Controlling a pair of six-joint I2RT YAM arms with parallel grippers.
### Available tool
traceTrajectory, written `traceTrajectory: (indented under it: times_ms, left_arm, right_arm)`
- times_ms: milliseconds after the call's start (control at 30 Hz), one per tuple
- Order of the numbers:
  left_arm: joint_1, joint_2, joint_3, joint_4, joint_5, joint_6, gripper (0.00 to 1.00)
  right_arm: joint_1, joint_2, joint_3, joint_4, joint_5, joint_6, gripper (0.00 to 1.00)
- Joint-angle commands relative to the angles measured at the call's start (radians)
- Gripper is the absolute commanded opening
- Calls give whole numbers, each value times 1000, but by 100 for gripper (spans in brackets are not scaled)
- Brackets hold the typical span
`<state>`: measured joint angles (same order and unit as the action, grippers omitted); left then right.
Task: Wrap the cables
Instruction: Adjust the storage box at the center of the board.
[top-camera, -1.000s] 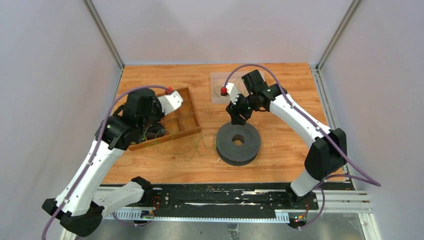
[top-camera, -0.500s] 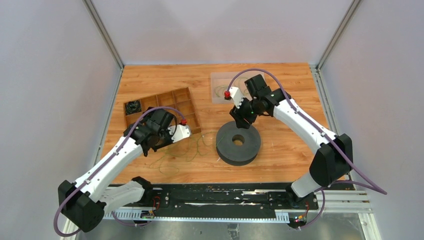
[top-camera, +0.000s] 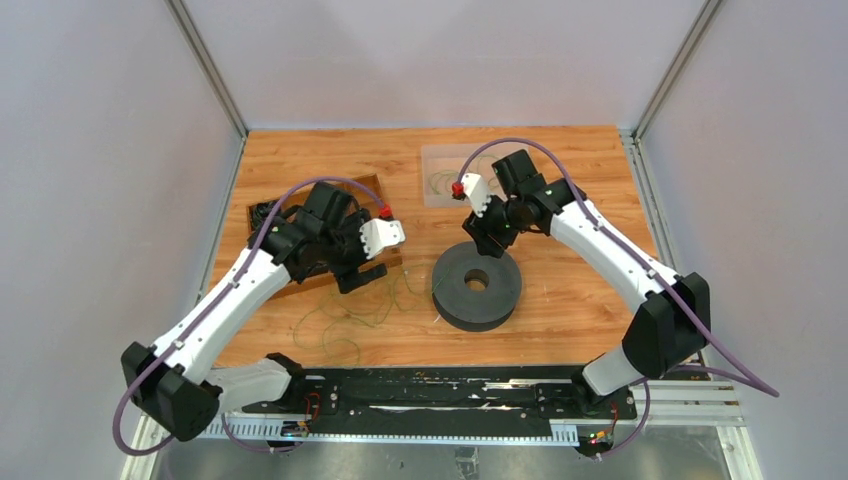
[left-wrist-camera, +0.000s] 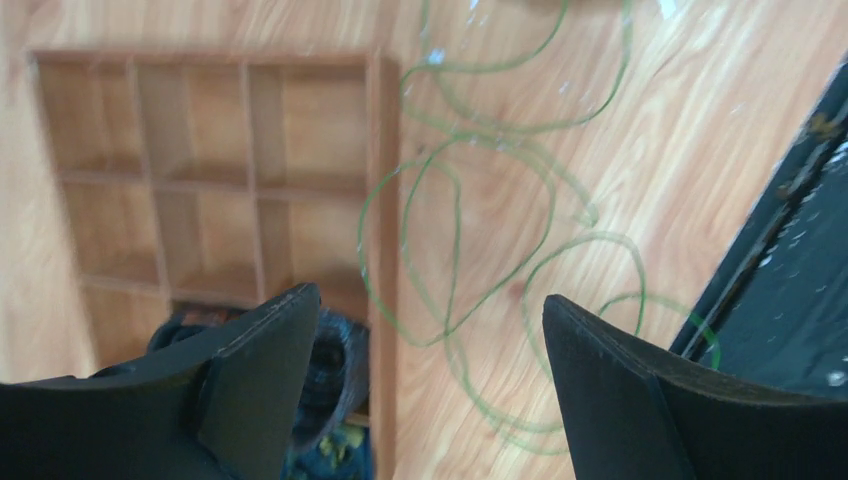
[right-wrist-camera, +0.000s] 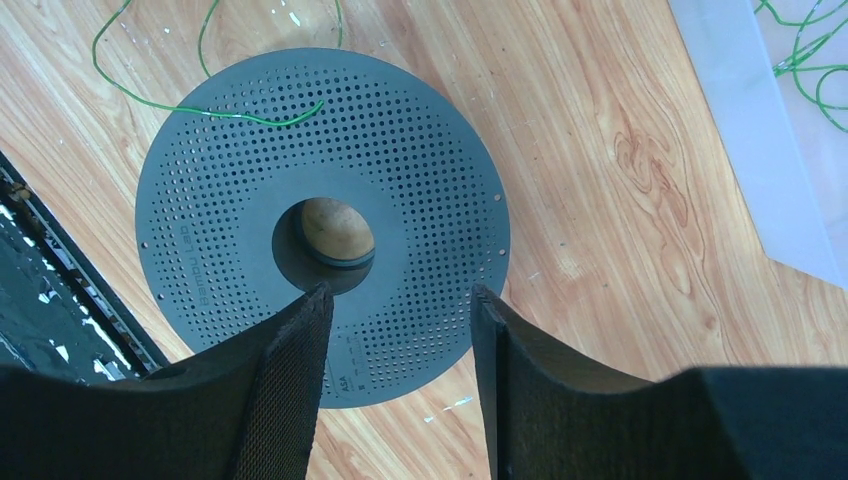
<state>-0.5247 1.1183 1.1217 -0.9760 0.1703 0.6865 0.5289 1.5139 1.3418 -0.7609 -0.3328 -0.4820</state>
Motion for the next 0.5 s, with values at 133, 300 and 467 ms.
traceTrajectory:
  times_ms: [133,300,467]
  left_arm:
    - [-67,152,-121,356,295,-137,88]
    - [-115,240,-202,534,282,-242,88]
    - [-153,324,-249,637,311,-295,84]
  right_arm:
    - [-83,-60,-26,-41,-43,54,53]
    - [-115,-117,-62,-40,-37,52,54]
    - [-140,-133,-78,-41,-39,54,54]
